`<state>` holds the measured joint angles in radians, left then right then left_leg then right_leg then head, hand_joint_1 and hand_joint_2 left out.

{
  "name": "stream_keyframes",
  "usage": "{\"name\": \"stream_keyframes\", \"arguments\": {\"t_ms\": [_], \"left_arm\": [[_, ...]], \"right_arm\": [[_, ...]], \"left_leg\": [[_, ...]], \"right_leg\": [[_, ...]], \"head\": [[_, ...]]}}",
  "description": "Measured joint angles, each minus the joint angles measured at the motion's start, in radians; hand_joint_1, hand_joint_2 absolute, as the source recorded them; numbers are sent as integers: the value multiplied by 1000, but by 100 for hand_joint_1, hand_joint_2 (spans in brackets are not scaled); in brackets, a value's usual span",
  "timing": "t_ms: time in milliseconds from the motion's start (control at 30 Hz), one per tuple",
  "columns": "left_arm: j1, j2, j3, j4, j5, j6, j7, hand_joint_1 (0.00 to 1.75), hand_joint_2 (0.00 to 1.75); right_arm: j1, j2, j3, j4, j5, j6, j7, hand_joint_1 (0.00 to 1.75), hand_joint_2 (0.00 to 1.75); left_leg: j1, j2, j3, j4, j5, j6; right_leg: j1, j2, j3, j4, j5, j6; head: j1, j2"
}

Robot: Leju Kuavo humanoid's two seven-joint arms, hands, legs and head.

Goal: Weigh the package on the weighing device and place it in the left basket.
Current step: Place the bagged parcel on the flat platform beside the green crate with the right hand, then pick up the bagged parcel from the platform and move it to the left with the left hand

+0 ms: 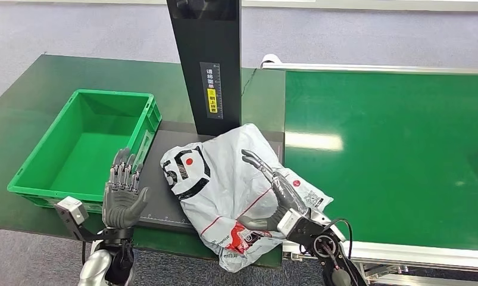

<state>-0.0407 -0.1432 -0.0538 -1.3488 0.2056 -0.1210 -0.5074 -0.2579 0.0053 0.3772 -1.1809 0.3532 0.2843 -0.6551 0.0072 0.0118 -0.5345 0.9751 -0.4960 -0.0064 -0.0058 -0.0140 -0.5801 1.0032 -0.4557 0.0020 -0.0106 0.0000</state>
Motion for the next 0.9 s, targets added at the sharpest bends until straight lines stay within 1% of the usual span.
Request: {"name": "stream_keyframes", "arguments": {"t_ms": [67, 200, 267, 467, 600, 733, 900], "left_arm": [[3, 0, 0, -7, -3, -2, -4, 0, 175], [9, -1, -2, -23, -34, -37, -15, 0, 175], [9, -1, -5, -27, -49, -52, -19, 0, 175], [5, 1, -41, -28, -101, -112, -38, 0, 175], [-1, 3, -84, -29, -171, -134, -54, 0, 175], [-9, 6, -151, -37, -326, -104, -54, 0, 175], [-37, 7, -256, -34, -511, -32, 0, 0, 175]], "right_arm": [[9, 9, -20, -10, -49, -8, -6, 0, 175], [33, 36, -102, -60, -234, -12, 6, 0, 175], [42, 43, -142, -86, -273, -16, 10, 0, 175], [55, 62, -206, -133, -310, -28, 13, 0, 175], [63, 69, -228, -145, -300, -59, 28, 0, 175], [76, 75, -238, -152, -270, -96, 39, 0, 175], [79, 84, -238, -152, -225, -146, 58, 0, 175]], "left_leg": [[0, 0, 0, 0, 0, 0], [0, 0, 0, 0, 0, 0], [0, 0, 0, 0, 0, 0], [0, 0, 0, 0, 0, 0], [0, 0, 0, 0, 0, 0], [0, 0, 0, 0, 0, 0], [0, 0, 0, 0, 0, 0]], "right_leg": [[0, 0, 0, 0, 0, 0], [0, 0, 0, 0, 0, 0], [0, 0, 0, 0, 0, 0], [0, 0, 0, 0, 0, 0], [0, 0, 0, 0, 0, 0], [0, 0, 0, 0, 0, 0], [0, 0, 0, 0, 0, 0]], "head": [[0, 0], [0, 0], [0, 0], [0, 0], [0, 0], [0, 0], [0, 0]]}}
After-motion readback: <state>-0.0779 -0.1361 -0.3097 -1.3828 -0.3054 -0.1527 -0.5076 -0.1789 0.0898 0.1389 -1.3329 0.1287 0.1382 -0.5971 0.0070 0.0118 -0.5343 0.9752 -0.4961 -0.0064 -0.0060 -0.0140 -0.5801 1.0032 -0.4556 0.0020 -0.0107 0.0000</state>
